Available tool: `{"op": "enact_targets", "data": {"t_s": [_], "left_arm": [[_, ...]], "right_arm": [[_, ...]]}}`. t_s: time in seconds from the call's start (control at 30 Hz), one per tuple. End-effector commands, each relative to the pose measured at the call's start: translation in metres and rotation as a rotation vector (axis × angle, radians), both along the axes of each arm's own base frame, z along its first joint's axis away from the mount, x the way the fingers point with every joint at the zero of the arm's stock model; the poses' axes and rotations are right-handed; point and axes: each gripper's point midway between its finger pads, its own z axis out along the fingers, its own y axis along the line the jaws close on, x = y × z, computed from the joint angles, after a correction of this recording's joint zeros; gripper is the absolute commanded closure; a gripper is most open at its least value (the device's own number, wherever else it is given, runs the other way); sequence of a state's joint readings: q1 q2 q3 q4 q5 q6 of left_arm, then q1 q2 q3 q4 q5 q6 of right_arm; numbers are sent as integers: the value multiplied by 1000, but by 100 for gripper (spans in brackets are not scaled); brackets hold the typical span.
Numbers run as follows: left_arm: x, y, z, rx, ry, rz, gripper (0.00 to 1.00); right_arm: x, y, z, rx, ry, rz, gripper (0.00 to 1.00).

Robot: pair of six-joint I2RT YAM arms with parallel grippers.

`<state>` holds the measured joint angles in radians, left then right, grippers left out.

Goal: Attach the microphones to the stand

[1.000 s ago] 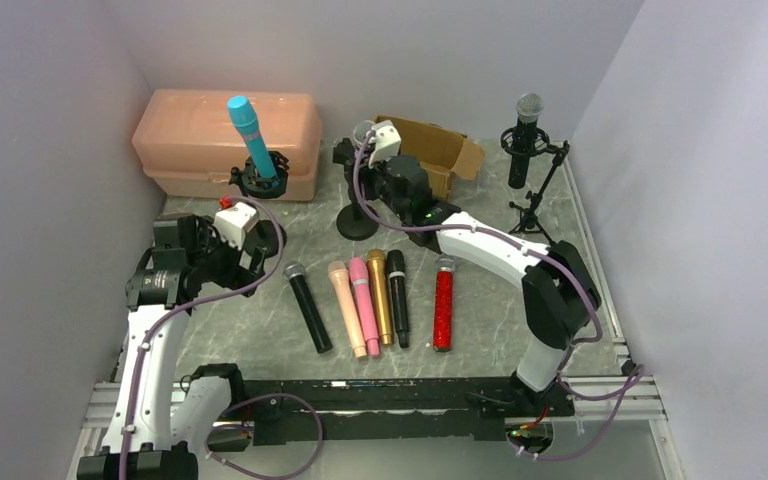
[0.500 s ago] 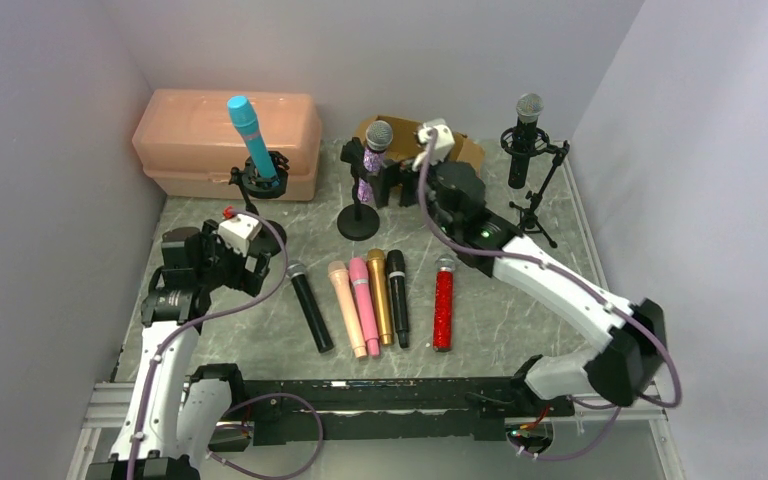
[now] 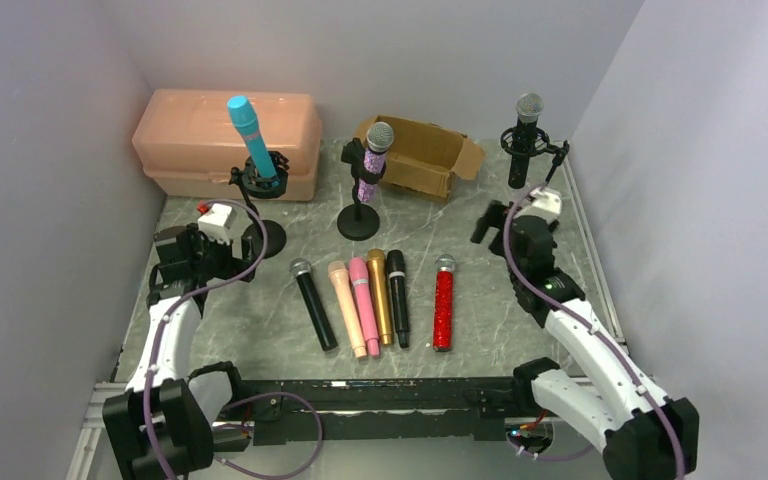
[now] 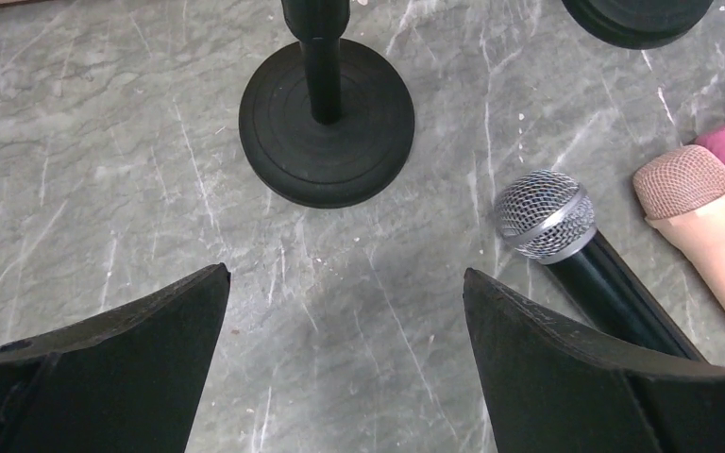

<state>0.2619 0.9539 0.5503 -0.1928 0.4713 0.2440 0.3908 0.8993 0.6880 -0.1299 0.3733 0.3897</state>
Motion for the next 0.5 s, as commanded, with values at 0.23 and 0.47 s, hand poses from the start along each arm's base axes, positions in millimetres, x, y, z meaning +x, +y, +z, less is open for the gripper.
{"op": "enact_targets", "data": {"t_s": [0.23, 0.47], "left_arm": [[27, 0, -6, -17, -169, -9, 1], [40, -3, -9, -57, -241, -17, 0]], "right_arm": [[-12, -133, -70, 14, 101, -602, 0], [-3, -162, -85, -80, 31, -689, 0]]}}
